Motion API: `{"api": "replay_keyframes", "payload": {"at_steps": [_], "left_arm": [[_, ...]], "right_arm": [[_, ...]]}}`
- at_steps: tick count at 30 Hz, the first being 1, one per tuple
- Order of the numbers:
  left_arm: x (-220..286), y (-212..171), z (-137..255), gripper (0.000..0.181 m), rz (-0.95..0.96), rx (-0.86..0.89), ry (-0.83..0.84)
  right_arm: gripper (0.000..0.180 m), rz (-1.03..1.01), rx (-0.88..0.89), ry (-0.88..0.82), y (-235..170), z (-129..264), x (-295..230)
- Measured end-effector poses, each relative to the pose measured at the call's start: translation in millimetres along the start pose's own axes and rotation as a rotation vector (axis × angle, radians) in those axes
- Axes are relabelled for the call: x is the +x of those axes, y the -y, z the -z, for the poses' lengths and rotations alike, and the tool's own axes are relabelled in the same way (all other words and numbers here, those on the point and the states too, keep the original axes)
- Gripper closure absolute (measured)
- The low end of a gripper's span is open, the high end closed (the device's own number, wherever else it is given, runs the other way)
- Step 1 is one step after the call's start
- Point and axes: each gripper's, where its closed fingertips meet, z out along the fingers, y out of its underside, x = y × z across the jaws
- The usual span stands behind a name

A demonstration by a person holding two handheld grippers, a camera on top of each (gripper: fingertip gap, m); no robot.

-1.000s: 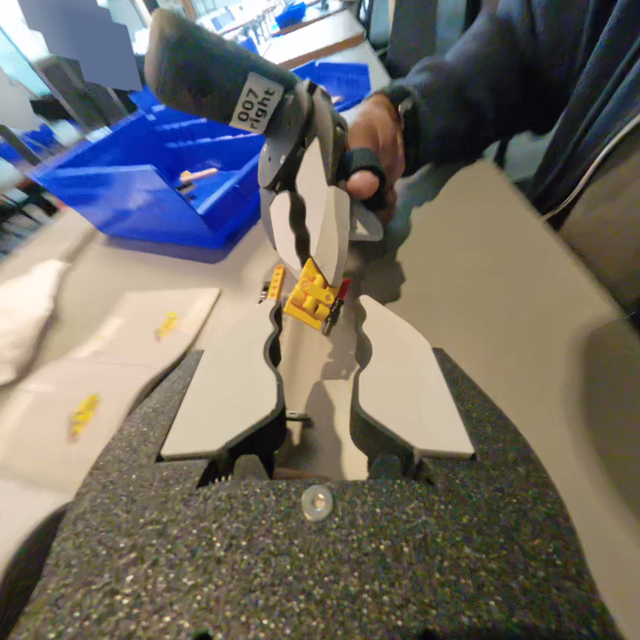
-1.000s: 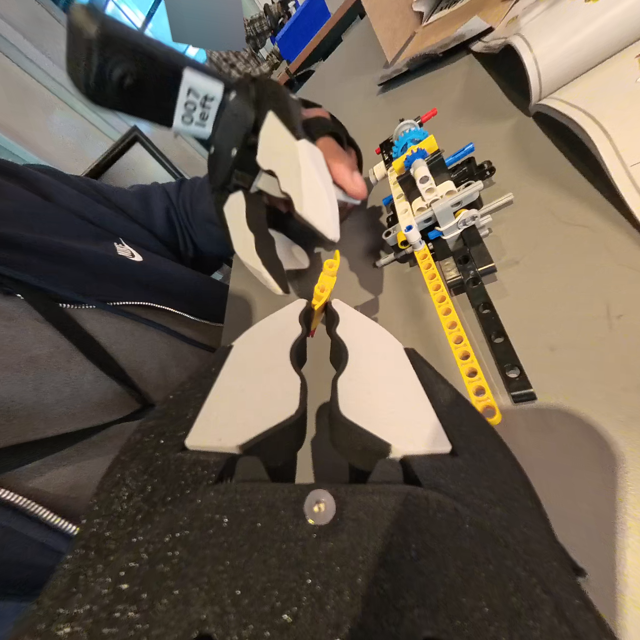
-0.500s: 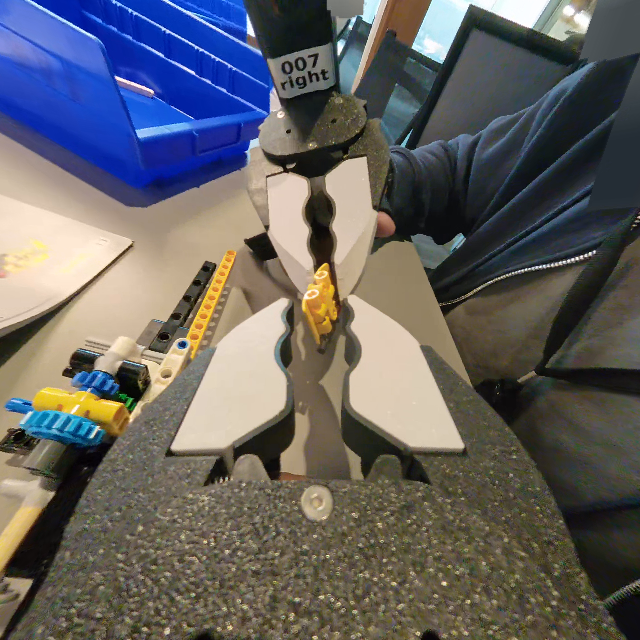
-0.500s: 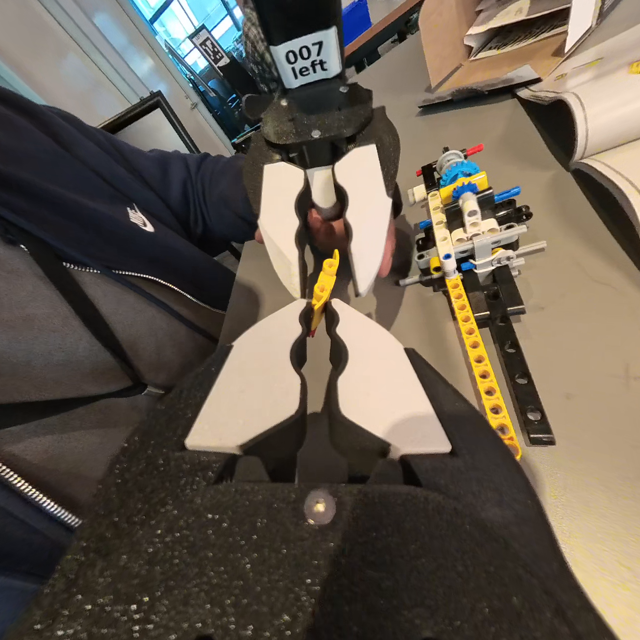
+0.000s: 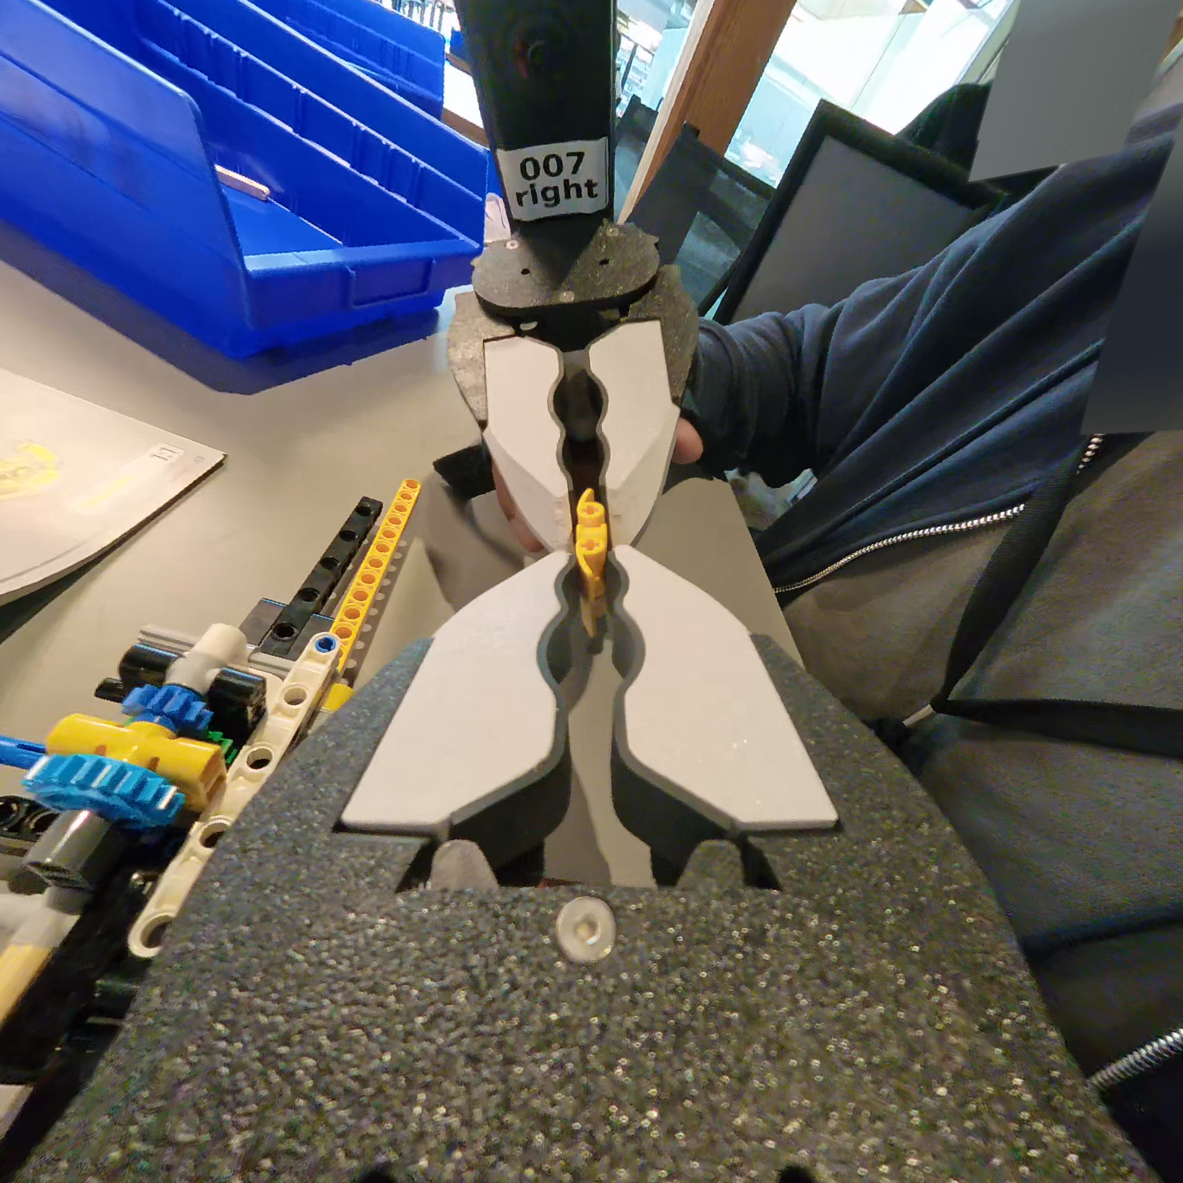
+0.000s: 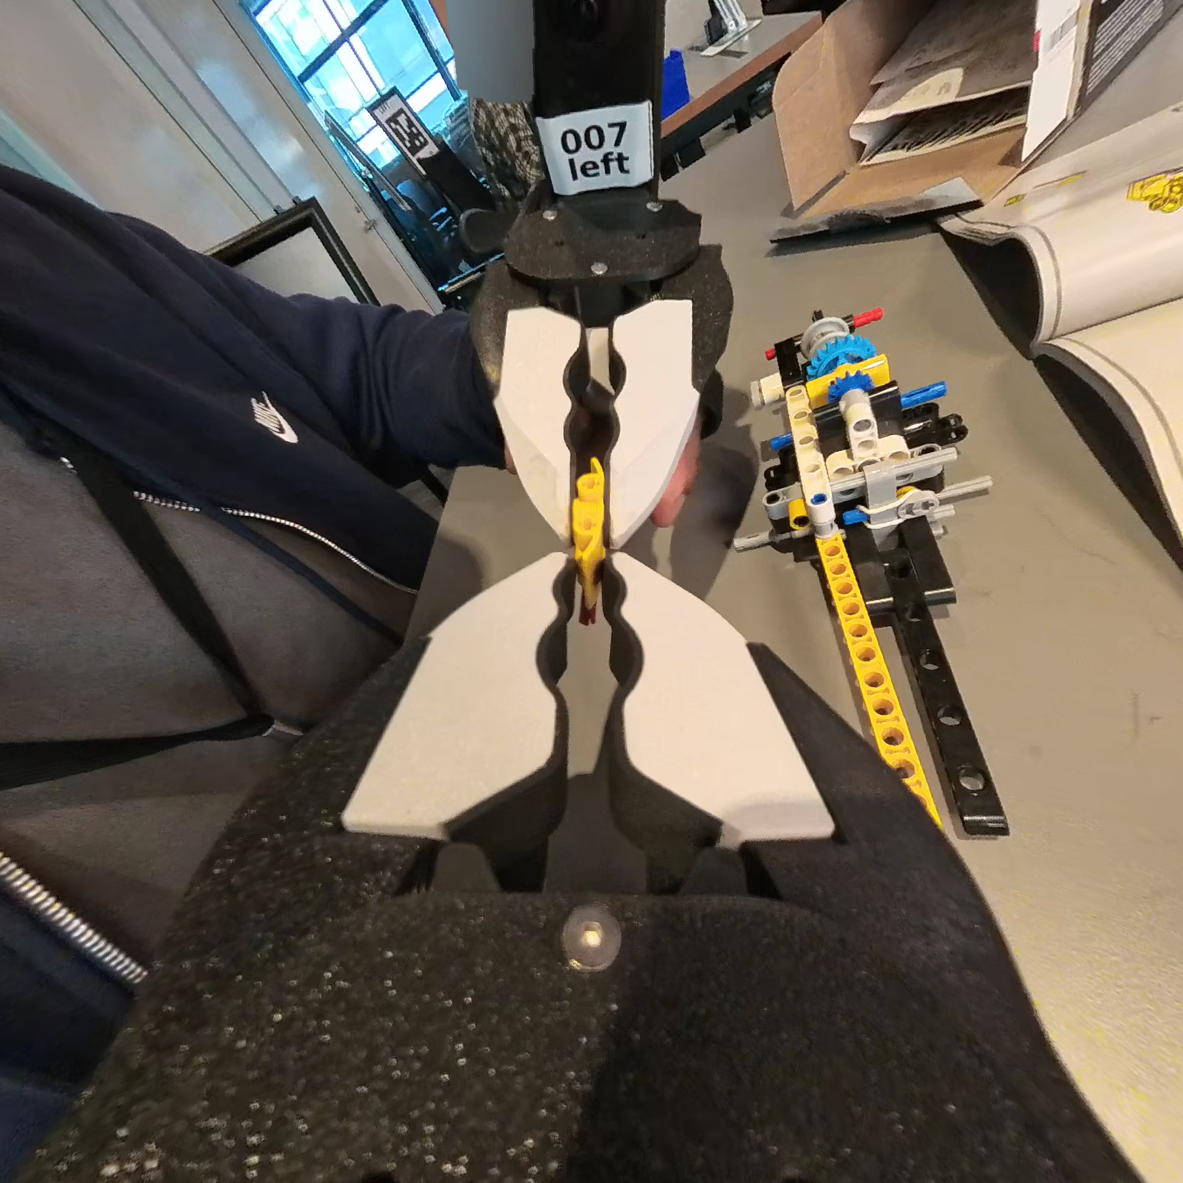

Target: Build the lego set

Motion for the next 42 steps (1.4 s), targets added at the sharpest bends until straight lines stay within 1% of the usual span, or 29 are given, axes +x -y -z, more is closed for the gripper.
{"api": "replay_keyframes", "payload": {"at_steps": [9,24,42], "left_arm": [[-2,3,3,0.173,0.017,0.023,0.001],[-11,7,4,0.173,0.057,0.059,0.062],[-11,7,3,0.173,0.06,0.066,0.082]], "right_arm": [[0.176,-0.002,0.031,-0.007,3,4,2],[0.178,0.011,0.091,-0.136,8,8,12],[0.178,0.007,0.099,-0.153,7,11,14]]}}
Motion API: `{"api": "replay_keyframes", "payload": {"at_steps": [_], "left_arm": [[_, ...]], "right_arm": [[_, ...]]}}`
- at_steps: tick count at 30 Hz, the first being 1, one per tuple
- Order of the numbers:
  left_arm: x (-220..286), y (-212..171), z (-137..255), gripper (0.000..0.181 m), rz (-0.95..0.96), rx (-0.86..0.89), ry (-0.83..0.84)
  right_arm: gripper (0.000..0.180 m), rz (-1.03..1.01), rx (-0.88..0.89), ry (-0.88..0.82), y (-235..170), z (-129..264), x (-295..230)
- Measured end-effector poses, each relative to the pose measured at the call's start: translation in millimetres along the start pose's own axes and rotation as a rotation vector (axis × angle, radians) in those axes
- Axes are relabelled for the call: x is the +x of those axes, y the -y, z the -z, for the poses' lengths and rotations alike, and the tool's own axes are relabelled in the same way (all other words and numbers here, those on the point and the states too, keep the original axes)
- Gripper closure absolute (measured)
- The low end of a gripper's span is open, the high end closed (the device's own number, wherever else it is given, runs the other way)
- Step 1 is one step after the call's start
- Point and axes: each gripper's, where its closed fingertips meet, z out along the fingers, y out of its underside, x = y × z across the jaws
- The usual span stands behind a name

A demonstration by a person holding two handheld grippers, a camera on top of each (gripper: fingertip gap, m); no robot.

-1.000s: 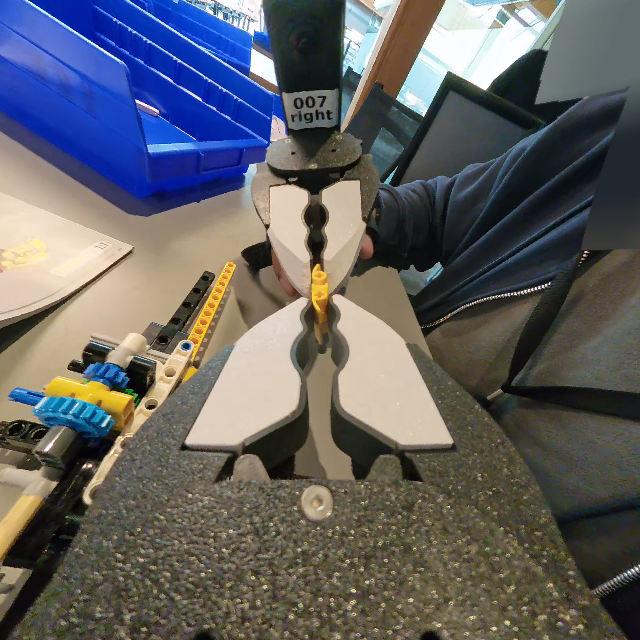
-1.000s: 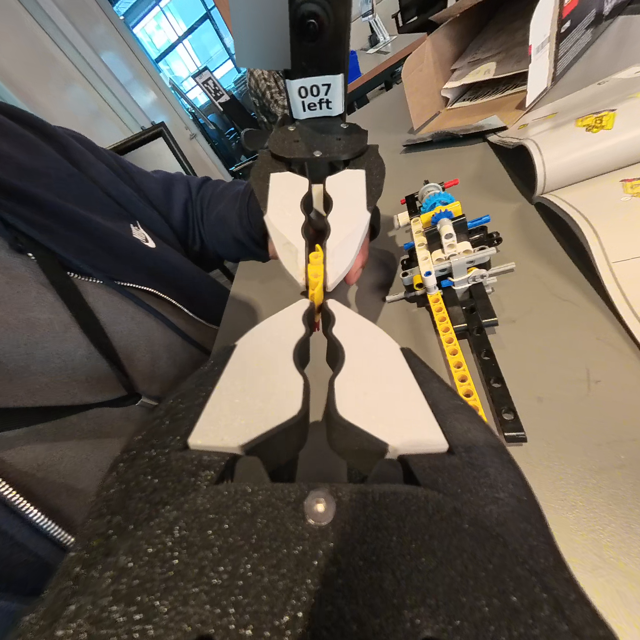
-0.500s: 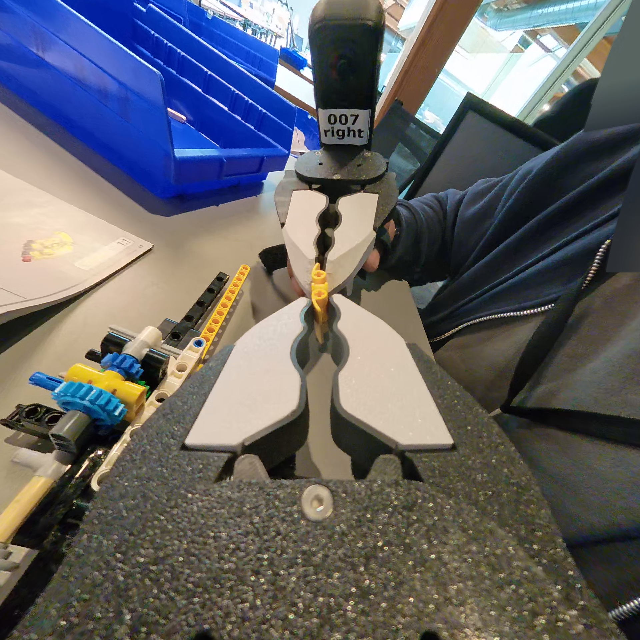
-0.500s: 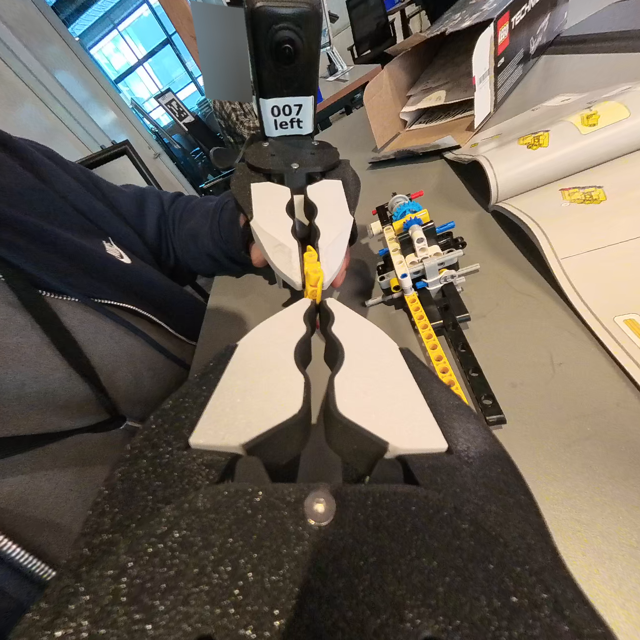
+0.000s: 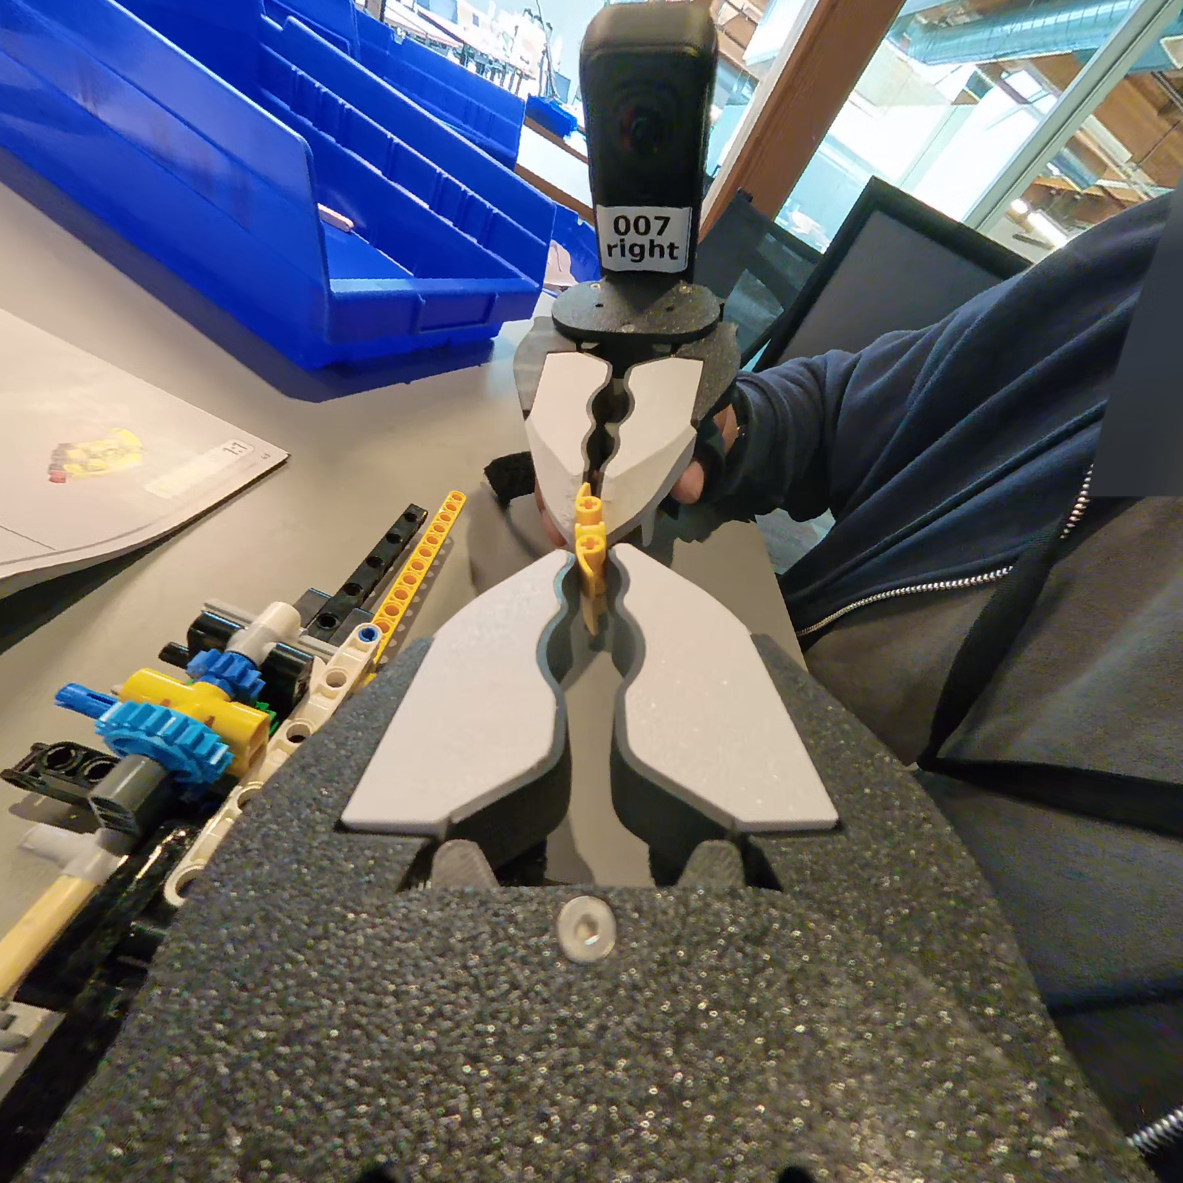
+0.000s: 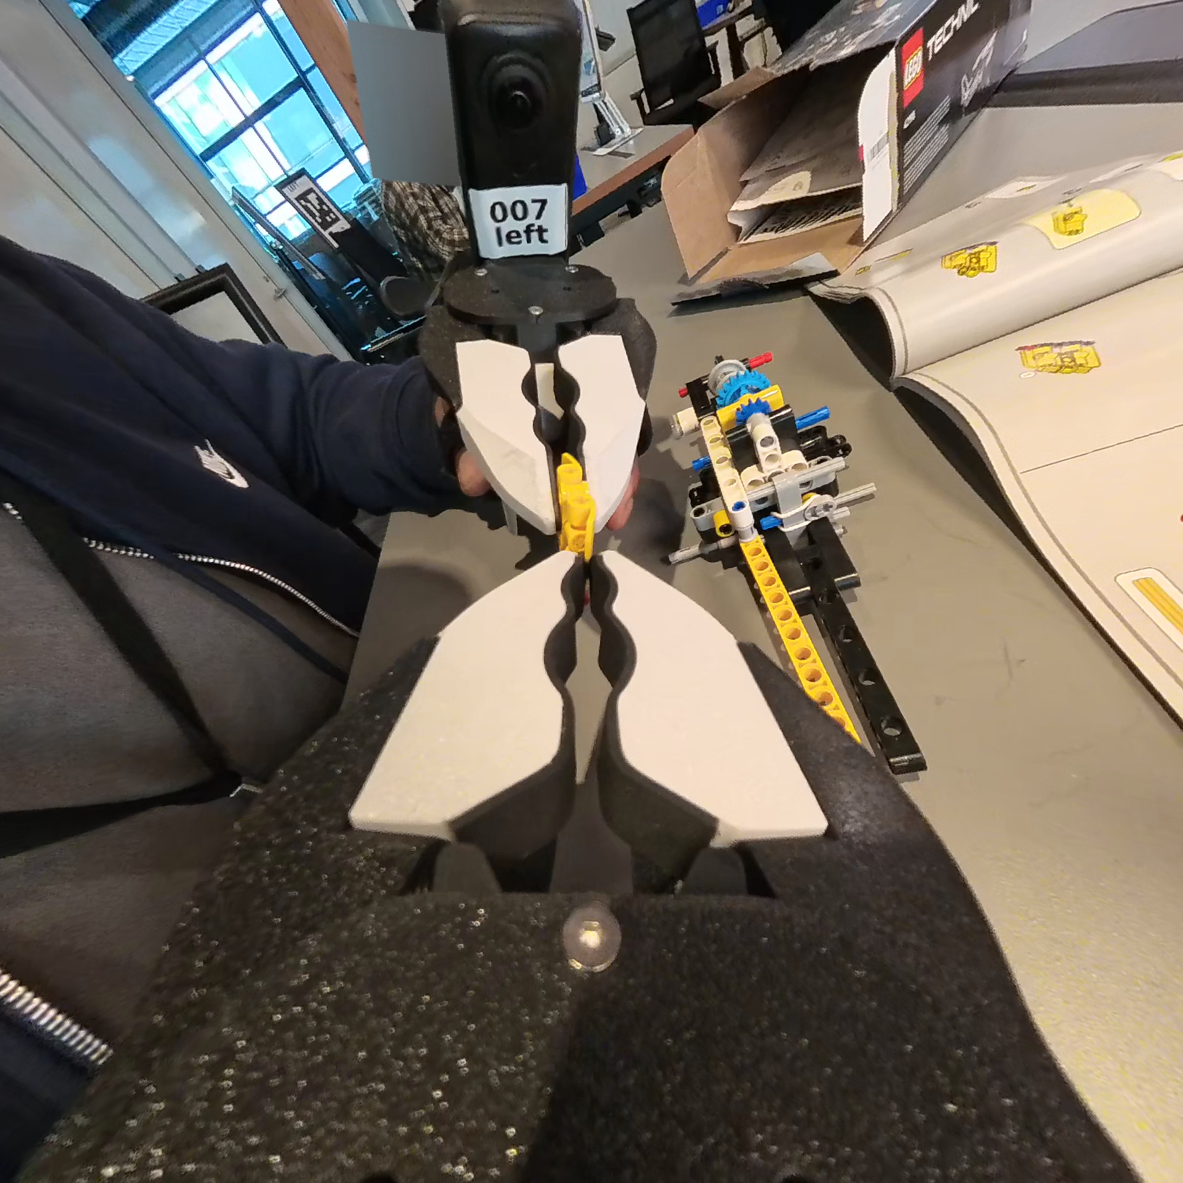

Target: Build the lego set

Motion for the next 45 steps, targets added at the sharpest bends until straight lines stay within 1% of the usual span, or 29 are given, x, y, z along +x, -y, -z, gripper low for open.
{"api": "replay_keyframes", "payload": {"at_steps": [22,34,40,43,45], "left_arm": [[2,-5,-2,0.173,0.044,-0.025,0.013],[1,-11,-1,0.173,0.236,-0.049,-0.016],[3,-15,0,0.173,0.284,-0.061,-0.019],[-7,-10,18,0.173,0.327,-0.004,0.009],[-10,-10,28,0.173,0.331,0.011,0.023]], "right_arm": [[0.178,-0.085,-0.026,-0.002,-6,2,-1],[0.178,-0.21,-0.05,0.006,-12,0,0],[0.178,-0.257,-0.063,0.016,-16,1,-1],[0.178,-0.322,-0.022,-0.042,-14,19,16],[0.178,-0.361,-0.037,-0.022,-17,29,18]]}}
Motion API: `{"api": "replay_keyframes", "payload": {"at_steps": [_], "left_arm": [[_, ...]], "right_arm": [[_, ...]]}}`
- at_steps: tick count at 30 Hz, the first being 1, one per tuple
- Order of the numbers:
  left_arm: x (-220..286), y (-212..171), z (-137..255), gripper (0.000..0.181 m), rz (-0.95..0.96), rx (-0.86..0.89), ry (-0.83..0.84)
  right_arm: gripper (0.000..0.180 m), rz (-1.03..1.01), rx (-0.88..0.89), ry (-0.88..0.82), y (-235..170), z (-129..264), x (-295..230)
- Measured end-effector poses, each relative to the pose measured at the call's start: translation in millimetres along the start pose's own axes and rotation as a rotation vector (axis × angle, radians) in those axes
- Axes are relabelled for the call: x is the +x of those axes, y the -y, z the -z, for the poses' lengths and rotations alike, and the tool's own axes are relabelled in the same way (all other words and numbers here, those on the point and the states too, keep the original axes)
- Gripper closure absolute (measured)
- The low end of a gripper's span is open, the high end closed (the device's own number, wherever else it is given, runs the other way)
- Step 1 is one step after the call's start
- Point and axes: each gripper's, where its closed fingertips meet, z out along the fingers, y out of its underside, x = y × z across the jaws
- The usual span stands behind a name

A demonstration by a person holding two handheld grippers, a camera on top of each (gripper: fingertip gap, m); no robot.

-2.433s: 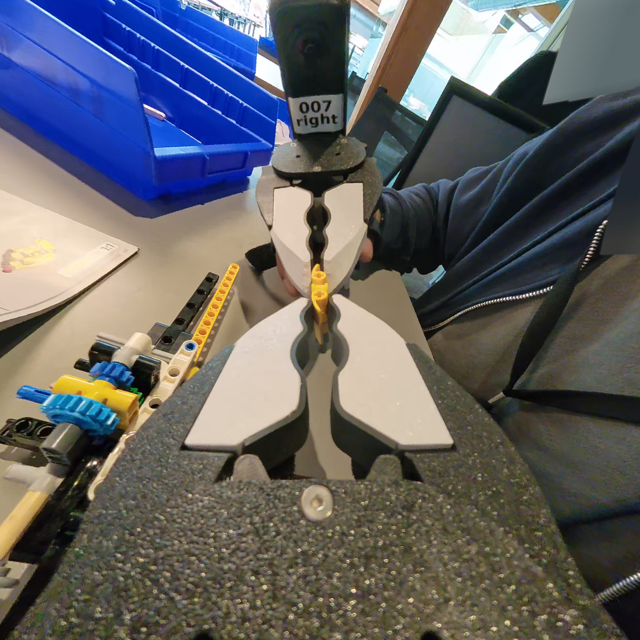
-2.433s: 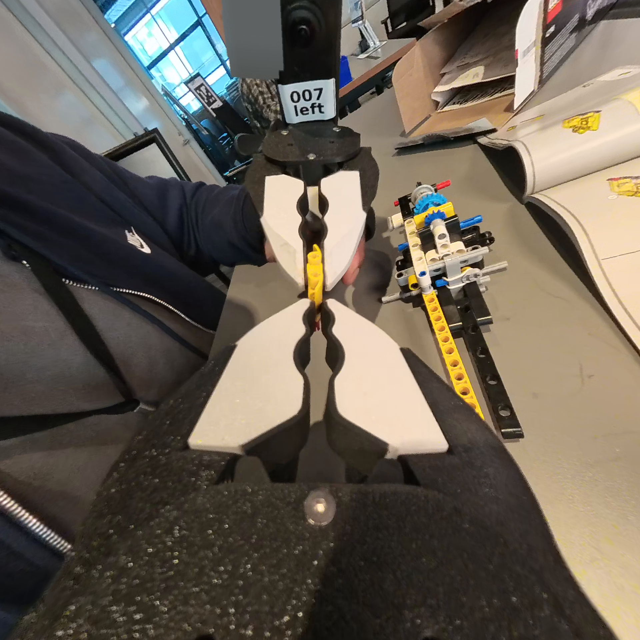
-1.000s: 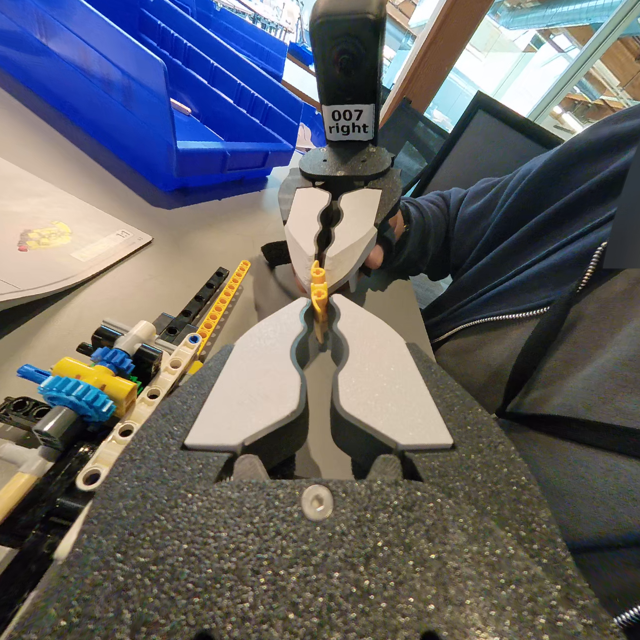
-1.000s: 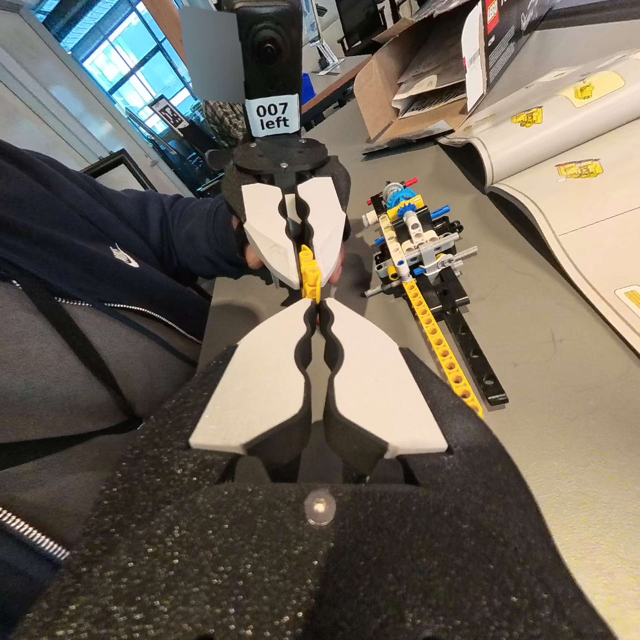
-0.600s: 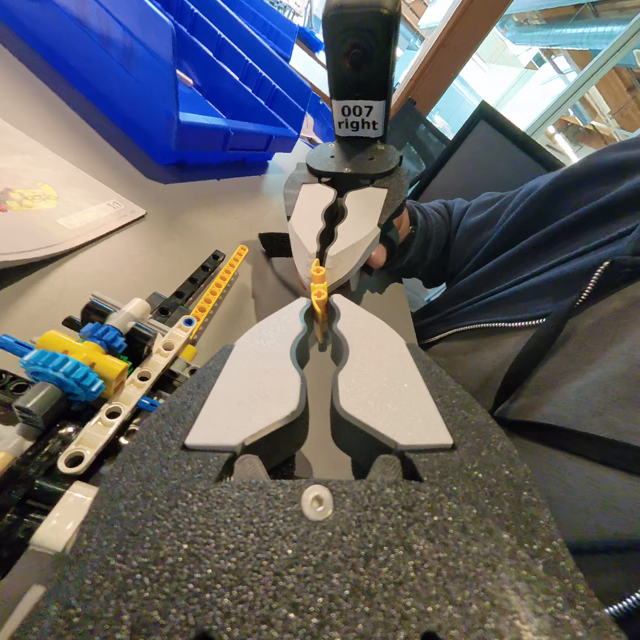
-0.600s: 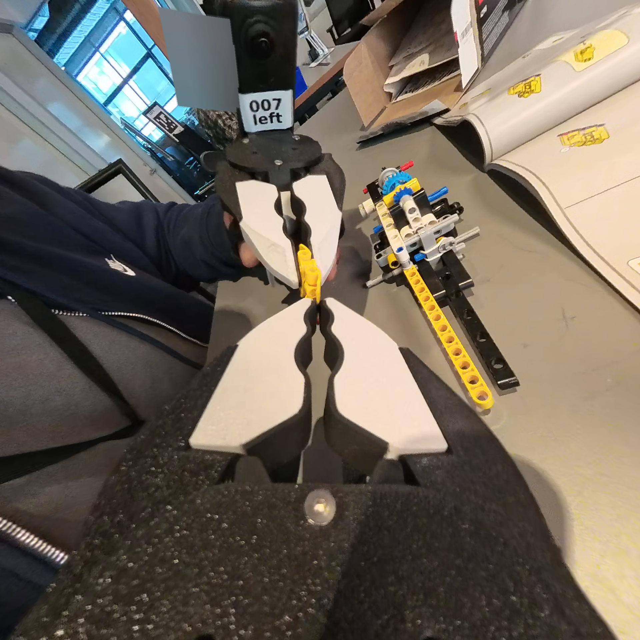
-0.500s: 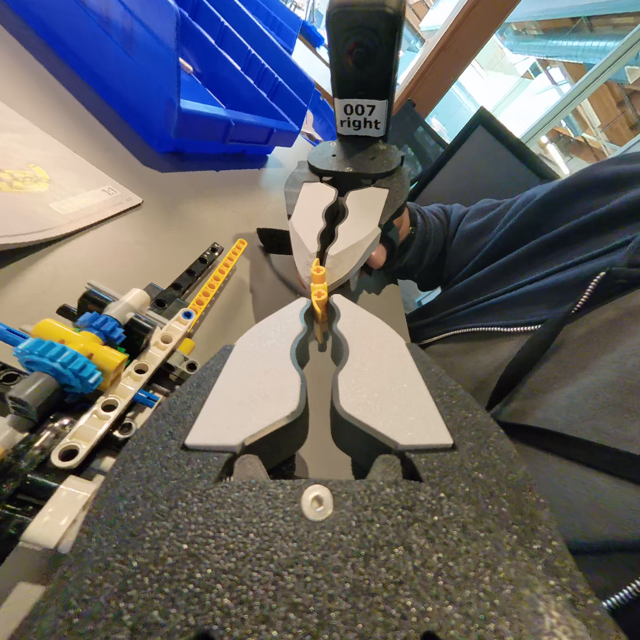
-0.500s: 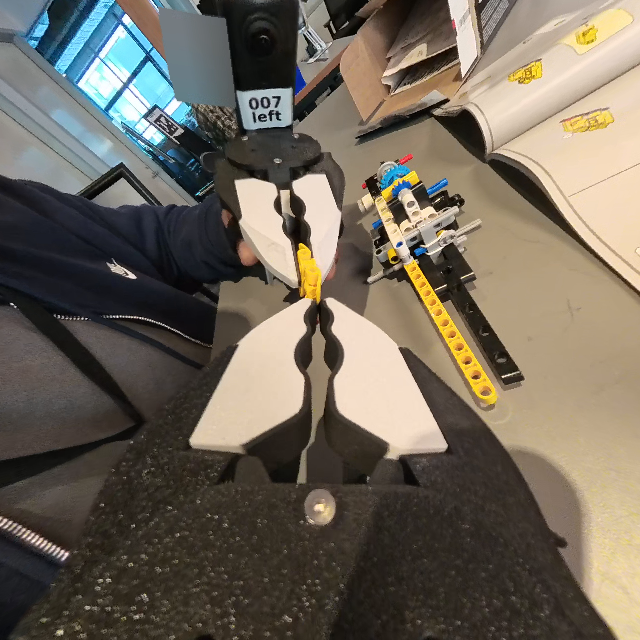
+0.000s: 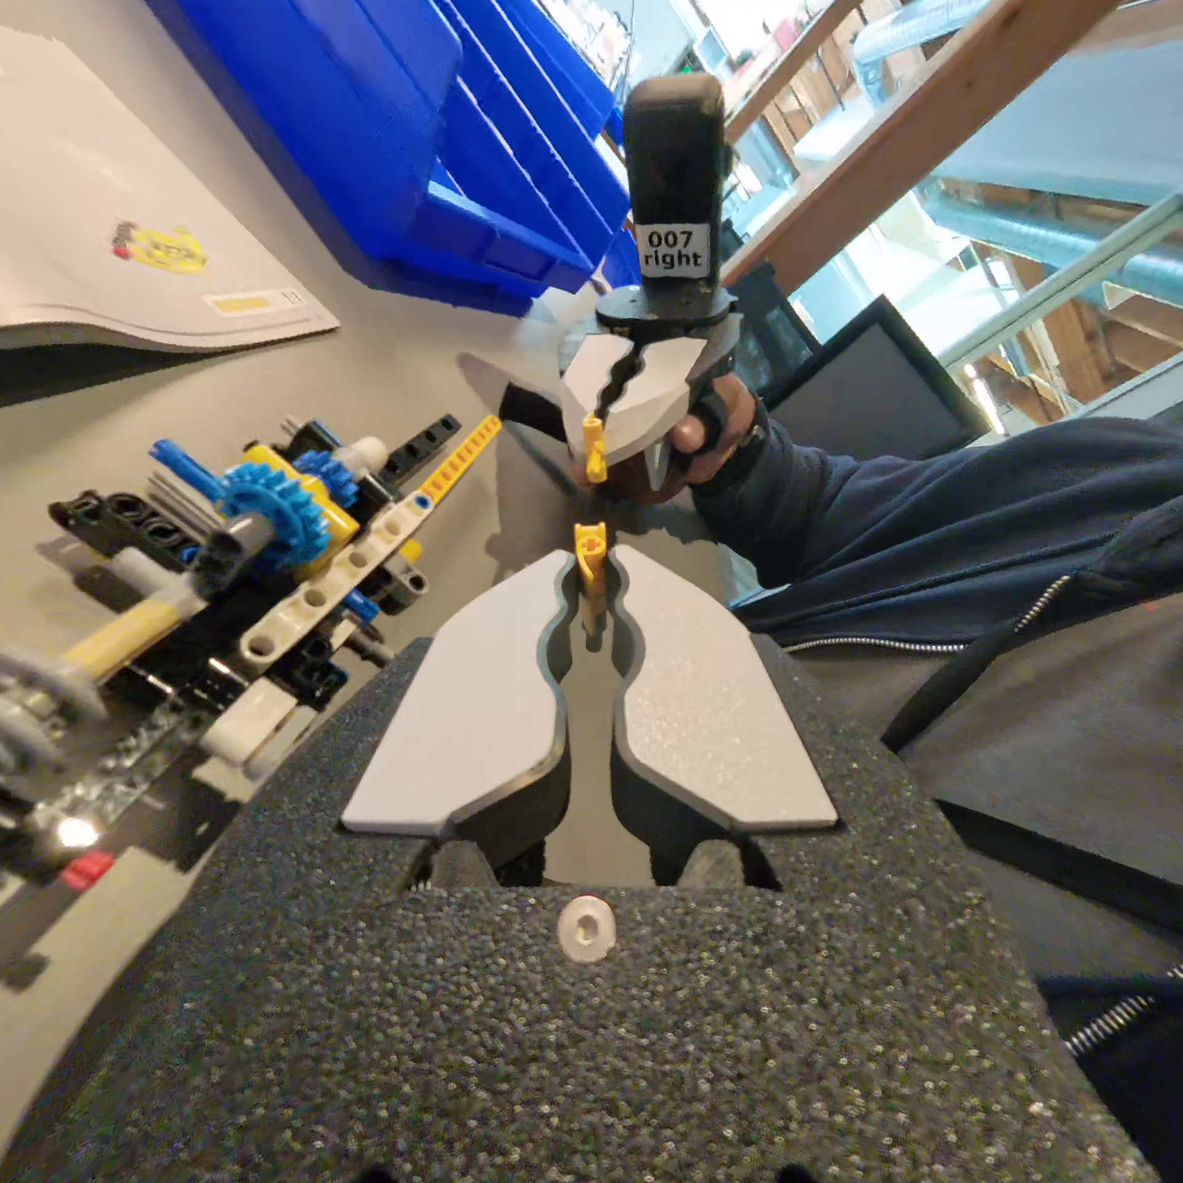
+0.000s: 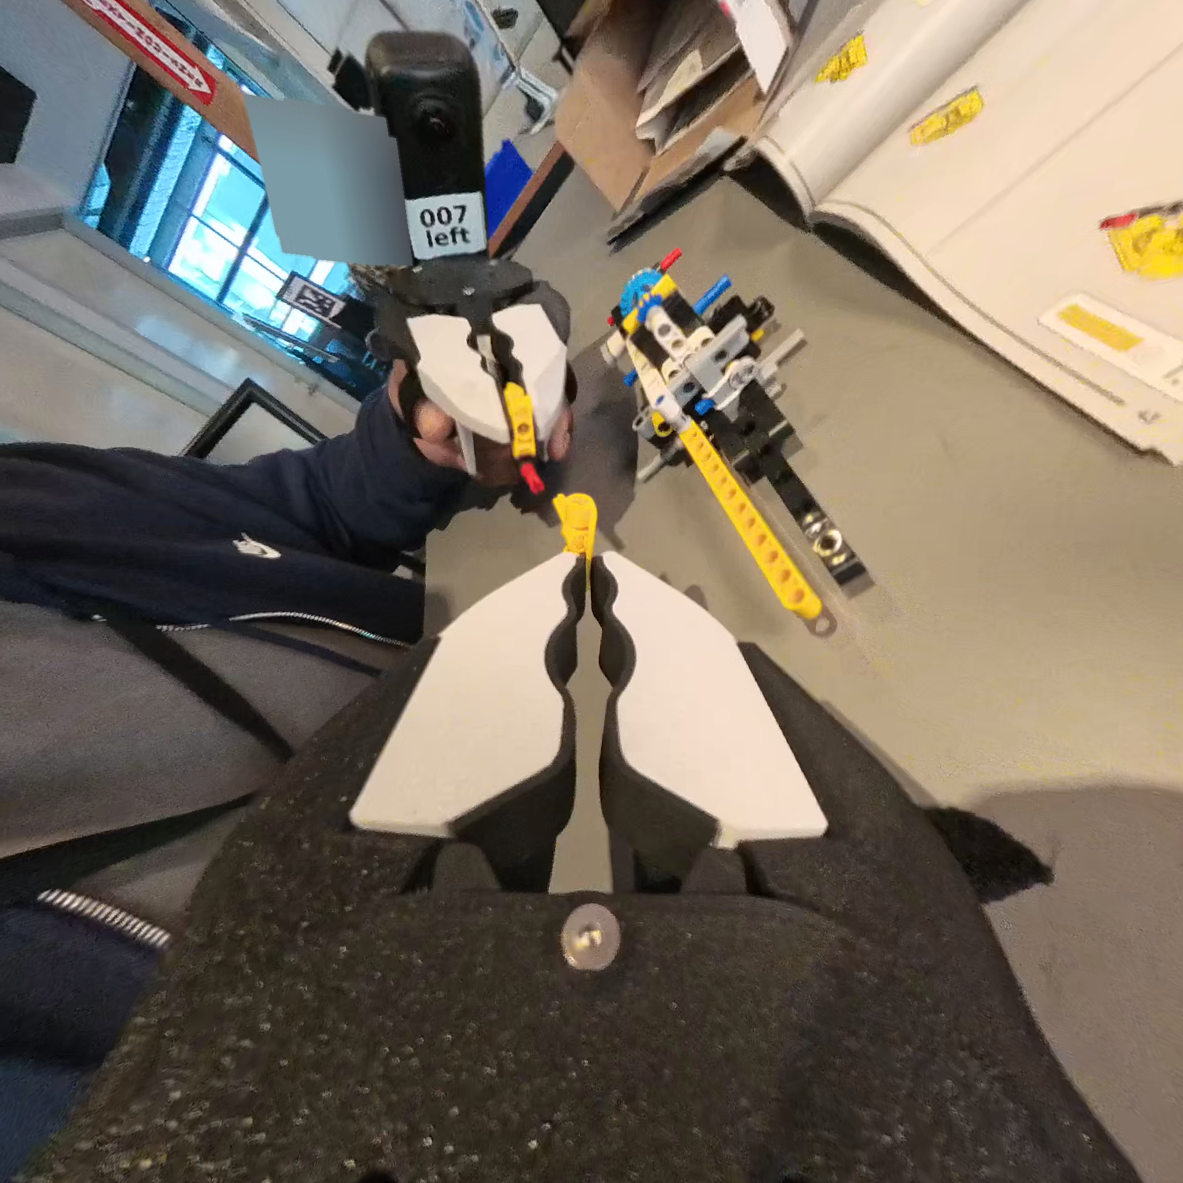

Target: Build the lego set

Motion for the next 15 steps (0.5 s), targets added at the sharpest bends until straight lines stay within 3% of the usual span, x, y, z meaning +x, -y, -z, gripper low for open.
{"api": "replay_keyframes", "payload": {"at_steps": [6,15], "left_arm": [[0,-13,-4,0.173,0.004,-0.073,0.012],[6,-19,-8,0.174,-0.007,-0.107,-0.017]], "right_arm": [[0.178,-0.008,-0.16,-0.022,-28,-17,-4],[0.178,-0.024,-0.073,-0.006,-15,-22,-9]]}}
